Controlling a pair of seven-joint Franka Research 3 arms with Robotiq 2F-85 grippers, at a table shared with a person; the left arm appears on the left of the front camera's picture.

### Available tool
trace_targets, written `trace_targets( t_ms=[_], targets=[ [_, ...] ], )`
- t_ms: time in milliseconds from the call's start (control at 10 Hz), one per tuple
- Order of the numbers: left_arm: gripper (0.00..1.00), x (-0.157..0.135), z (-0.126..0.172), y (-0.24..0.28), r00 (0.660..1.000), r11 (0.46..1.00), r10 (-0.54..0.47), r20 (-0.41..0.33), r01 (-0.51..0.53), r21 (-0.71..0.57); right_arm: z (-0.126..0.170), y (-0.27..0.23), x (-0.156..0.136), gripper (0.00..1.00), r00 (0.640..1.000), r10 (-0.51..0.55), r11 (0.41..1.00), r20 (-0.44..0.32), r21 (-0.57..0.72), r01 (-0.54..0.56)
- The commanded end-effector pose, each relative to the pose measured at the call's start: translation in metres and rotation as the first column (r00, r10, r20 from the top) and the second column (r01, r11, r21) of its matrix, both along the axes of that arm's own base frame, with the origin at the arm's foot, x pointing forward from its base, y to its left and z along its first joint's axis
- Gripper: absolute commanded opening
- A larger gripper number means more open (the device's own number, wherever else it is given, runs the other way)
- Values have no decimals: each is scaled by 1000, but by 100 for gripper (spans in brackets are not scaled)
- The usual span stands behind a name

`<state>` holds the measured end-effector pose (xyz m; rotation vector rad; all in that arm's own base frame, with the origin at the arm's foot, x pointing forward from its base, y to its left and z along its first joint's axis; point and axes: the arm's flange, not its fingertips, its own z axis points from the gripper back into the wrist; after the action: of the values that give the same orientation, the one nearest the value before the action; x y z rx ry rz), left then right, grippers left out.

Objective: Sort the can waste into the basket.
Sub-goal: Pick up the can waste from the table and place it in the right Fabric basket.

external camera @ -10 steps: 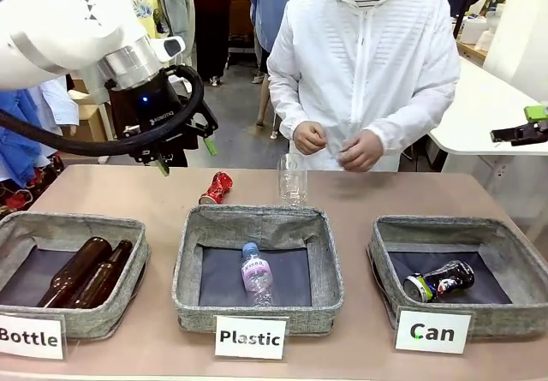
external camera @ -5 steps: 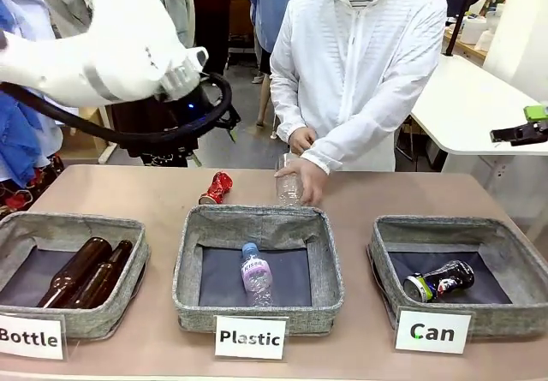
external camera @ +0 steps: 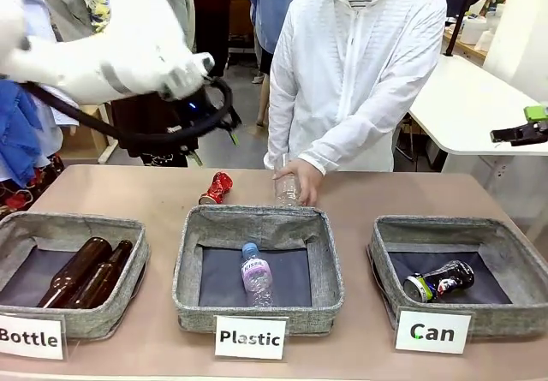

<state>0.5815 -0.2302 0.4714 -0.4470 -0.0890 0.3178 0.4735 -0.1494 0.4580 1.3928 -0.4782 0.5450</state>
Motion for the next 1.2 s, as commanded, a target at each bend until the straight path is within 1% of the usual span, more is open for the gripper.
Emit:
trace_targets(
  t_ms=[0, 100, 200, 300, 400, 500, 600, 700, 800, 900, 1000, 1100],
  targets=[
    [100, -72, 19, 112, 959, 925, -283, 25, 280, -256, 3, 0, -1, 100, 1000, 2, 1000, 15, -8, -2],
    [100, -93, 14, 139, 926, 874, -368, 78, 374, -311, 3, 0, -1, 100, 1000, 2, 1000, 15, -8, -2],
    [100, -115, 2, 163, 891, 820, -435, 131, 453, -350, 3, 0, -1, 100, 1000, 2, 1000, 15, -8, -2],
    [100, -132, -12, 182, 840, 751, -501, 210, 542, -378, 3, 0, -1, 100, 1000, 2, 1000, 15, -8, -2],
    [100, -133, -18, 190, 864, 768, -454, 218, 503, -396, 3, 0, -1, 100, 1000, 2, 1000, 15, -8, -2],
    [100, -129, -21, 189, 863, 764, -458, 214, 505, -400, 3, 0, -1, 100, 1000, 2, 1000, 15, -8, -2],
    [100, -129, -20, 187, 872, 776, -450, 193, 489, -398, 3, 0, -1, 100, 1000, 2, 1000, 15, -8, -2],
    [100, -128, -19, 189, 872, 778, -448, 197, 489, -395, 3, 0, -1, 100, 1000, 2, 1000, 15, -8, -2],
    [100, -127, -15, 199, 889, 792, -412, 199, 457, -405, 3, 0, -1, 100, 1000, 2, 1000, 15, -8, -2],
    [100, -137, -5, 226, 898, 787, -398, 186, 438, -434, 3, 0, -1, 100, 1000, 2, 1000, 15, -8, -2],
    [100, -164, 1, 265, 908, 758, -368, 197, 417, -501, 3, 0, -1, 100, 1000, 2, 1000, 15, -8, -2],
    [100, -204, -2, 306, 900, 723, -330, 285, 435, -537, 3, 0, -1, 100, 1000, 2, 1000, 15, -8, -2]
  ],
)
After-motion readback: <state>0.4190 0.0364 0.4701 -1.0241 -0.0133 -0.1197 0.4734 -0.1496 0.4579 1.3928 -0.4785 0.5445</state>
